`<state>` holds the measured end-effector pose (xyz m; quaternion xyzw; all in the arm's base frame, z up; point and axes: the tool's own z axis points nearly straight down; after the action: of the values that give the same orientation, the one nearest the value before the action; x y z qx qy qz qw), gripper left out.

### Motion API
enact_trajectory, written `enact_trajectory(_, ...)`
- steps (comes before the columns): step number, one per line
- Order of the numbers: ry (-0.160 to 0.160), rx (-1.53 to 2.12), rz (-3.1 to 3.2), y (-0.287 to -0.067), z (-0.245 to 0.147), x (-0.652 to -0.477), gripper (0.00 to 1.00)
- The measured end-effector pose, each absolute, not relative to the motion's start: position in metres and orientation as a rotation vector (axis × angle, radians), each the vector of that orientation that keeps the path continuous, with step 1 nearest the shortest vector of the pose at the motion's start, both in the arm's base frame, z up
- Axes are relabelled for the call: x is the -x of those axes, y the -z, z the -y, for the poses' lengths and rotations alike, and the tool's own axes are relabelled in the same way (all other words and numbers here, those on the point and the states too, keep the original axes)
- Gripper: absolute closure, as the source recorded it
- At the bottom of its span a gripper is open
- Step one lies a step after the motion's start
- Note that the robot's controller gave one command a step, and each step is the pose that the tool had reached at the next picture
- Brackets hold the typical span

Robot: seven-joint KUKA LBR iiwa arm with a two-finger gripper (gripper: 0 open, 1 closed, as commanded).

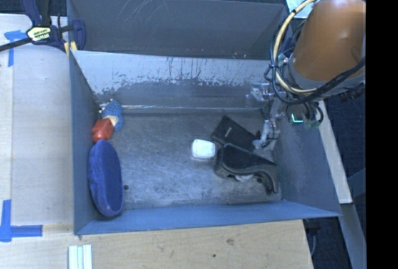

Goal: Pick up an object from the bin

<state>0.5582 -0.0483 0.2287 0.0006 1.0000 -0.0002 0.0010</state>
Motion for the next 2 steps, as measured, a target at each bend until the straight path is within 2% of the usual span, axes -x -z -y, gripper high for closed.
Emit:
enact_trajectory(1, 0.002, 0.379, -3.109, -0.092, 0.033, -0.559, 0.00)
enact_trajectory(2, 0.006, 0.782, -3.024, -0.082, 0.083, -0.550, 0.00)
